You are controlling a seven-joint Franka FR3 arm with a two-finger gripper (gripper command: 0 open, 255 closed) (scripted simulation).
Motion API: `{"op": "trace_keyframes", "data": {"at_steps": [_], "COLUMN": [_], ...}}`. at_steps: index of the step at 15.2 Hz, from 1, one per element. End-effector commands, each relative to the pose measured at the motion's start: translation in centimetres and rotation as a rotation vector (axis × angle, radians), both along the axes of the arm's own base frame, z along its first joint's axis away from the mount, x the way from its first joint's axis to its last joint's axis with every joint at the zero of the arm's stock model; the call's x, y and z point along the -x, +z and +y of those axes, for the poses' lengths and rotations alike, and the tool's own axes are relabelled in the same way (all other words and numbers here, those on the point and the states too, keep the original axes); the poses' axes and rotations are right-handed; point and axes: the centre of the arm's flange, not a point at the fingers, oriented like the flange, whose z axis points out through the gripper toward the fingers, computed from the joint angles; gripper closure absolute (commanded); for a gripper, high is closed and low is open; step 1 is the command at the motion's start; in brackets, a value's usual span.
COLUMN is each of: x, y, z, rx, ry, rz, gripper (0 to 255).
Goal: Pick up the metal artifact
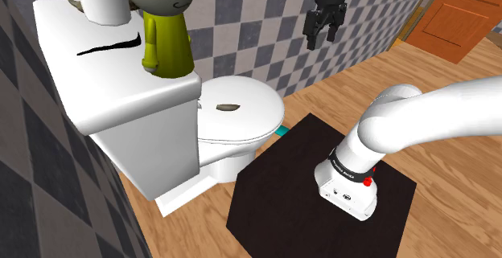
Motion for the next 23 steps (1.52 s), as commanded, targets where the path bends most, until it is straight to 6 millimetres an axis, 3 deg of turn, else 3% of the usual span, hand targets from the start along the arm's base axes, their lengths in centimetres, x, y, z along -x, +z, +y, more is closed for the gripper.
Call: {"op": "trace_keyframes", "data": {"at_steps": [1, 12, 23], "x": [0.0, -3.8, -9.0], "y": [0.0, -0.6, 0.2], "z": [0.0, 11.9, 23.4], "rx": [0.0, -0.076, -0.152], "ry": [0.0, -0.115, -0.23], "rz": [0.0, -0.12, -0.24], "gripper": [0, 0, 0]}}
